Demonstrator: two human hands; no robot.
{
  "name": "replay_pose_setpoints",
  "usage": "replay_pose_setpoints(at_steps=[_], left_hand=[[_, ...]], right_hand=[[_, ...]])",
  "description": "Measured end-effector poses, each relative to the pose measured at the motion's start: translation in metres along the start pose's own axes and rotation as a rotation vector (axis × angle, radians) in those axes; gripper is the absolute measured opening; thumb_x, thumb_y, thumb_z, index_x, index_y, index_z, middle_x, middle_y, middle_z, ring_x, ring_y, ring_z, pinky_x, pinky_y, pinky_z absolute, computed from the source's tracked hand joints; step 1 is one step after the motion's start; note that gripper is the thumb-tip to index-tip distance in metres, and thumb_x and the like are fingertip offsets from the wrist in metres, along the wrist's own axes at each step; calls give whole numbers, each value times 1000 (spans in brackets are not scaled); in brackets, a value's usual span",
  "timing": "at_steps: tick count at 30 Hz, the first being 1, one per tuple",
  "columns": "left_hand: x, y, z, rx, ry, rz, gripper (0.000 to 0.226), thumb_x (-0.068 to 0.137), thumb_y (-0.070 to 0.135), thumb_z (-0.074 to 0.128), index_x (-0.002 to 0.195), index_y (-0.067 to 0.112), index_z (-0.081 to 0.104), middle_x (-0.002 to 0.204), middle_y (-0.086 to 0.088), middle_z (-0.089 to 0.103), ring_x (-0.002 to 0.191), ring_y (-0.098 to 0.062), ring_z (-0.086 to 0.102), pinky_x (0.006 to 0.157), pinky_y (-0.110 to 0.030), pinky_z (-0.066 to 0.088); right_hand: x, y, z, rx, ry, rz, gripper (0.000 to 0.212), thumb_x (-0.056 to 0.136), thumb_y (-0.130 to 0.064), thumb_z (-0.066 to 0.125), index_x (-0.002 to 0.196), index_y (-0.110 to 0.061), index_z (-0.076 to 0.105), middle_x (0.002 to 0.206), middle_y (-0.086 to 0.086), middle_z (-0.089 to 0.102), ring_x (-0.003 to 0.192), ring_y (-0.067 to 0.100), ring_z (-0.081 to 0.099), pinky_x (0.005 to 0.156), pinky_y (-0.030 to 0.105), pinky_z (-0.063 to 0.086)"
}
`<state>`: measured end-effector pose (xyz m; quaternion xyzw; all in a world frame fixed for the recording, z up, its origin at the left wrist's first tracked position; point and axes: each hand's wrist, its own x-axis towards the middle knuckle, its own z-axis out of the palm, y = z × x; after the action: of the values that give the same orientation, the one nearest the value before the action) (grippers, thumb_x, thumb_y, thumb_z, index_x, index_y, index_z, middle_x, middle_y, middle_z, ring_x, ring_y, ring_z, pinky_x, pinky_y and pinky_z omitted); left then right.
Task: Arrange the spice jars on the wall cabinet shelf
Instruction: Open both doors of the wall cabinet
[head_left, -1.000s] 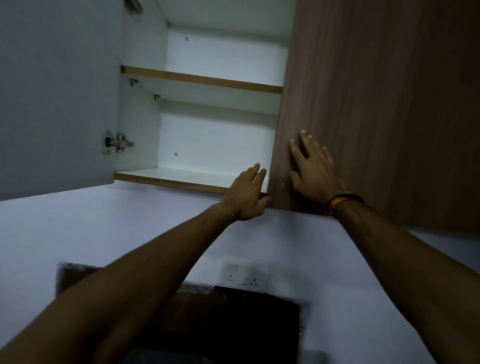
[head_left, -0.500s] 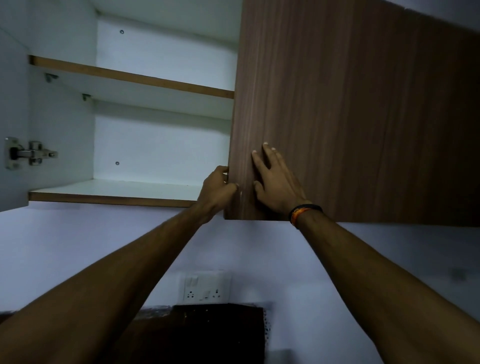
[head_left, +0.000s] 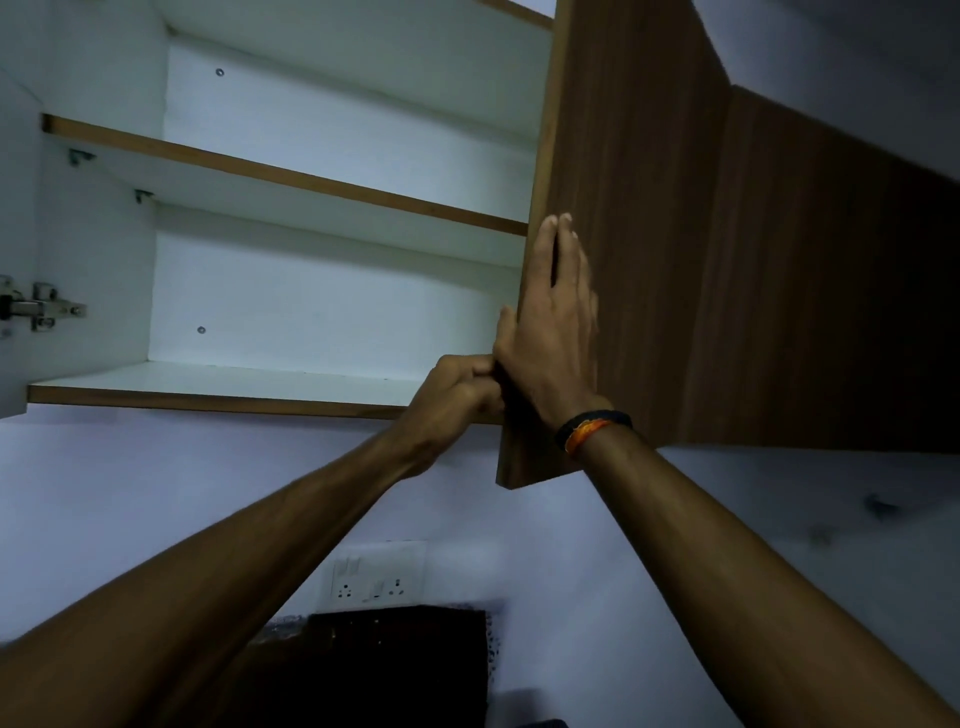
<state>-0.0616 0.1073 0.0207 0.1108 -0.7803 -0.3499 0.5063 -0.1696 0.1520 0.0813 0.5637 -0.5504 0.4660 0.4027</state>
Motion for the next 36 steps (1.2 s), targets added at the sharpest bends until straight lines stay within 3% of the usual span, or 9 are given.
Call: replay_pose_setpoints(at_steps=[3, 8, 12, 15, 20, 26, 29, 33, 36], left_hand=[[-4, 6, 19, -133, -36, 21, 29, 77, 12, 52, 80, -16, 62, 83, -23, 68, 84, -24, 68, 82, -34, 58], [-8, 15, 63, -283, -160, 56, 28, 97, 22, 47, 101, 19, 75, 104, 5, 77, 107, -14, 70, 92, -25, 55], [-8, 21, 103, -385, -234, 58, 30, 100, 33, 42, 116, 29, 67, 115, 13, 74, 115, -6, 65, 92, -16, 51], [-5, 22, 132, -396, -294, 36, 32, 106, 38, 37, 132, 37, 56, 119, 26, 69, 119, 3, 60, 92, -10, 48], [1, 25, 180, -317, -404, 118, 60, 93, 74, 32, 148, 58, 14, 159, 26, 22, 145, 6, 23, 114, -15, 26], [5, 42, 231, -118, -425, 268, 56, 101, 61, 27, 136, 73, -16, 161, 26, -21, 153, -10, -9, 124, -46, 8], [8, 49, 254, -56, -462, 273, 61, 103, 56, 30, 134, 72, -20, 161, 22, -27, 153, -14, -16, 124, -57, 7], [15, 56, 281, 57, -497, 276, 72, 106, 44, 38, 151, 52, -18, 160, 15, -32, 151, -20, -20, 123, -56, 3], [21, 56, 300, 135, -513, 313, 77, 106, 36, 42, 152, 48, -19, 160, 11, -33, 151, -24, -21, 123, -56, 5]], right_hand=[[-6, 6, -24, -109, 57, -69, 81, 85, 5, 50, 160, -5, 22, 168, 24, 8, 157, 36, 12, 123, 45, 30], [-16, 36, -69, -204, 29, -127, 75, 90, 6, 47, 160, -3, 23, 167, 27, 1, 157, 37, 10, 108, 38, 49], [-21, 55, -104, -259, -23, -132, 77, 94, 2, 51, 161, -5, 15, 168, 25, -7, 152, 35, 29, 90, 17, 48], [-25, 67, -127, -272, -53, -131, 78, 94, 1, 53, 161, -4, 13, 168, 23, -9, 145, 35, 42, 86, 17, 49], [-34, 89, -165, -298, -40, -89, 81, 92, 1, 57, 160, -4, 15, 168, 23, -6, 116, 29, 64, 78, 22, 55], [-42, 126, -204, -342, 31, -33, 79, 88, 5, 61, 158, -1, 24, 168, 23, 9, 83, 4, 55, 70, -4, 37], [-46, 149, -218, -389, 56, -12, 78, 88, 7, 60, 157, 2, 25, 167, 25, 12, 108, 20, 53, 75, -8, 34], [-49, 181, -232, -535, 32, 19, 75, 97, -3, 58, 160, 0, 18, 169, 22, 5, 115, 31, 62, 71, 11, 39], [-53, 204, -240, -689, -15, 29, 72, 101, -6, 53, 160, 3, 12, 169, 23, -1, 138, 40, 48, 74, 15, 40]])
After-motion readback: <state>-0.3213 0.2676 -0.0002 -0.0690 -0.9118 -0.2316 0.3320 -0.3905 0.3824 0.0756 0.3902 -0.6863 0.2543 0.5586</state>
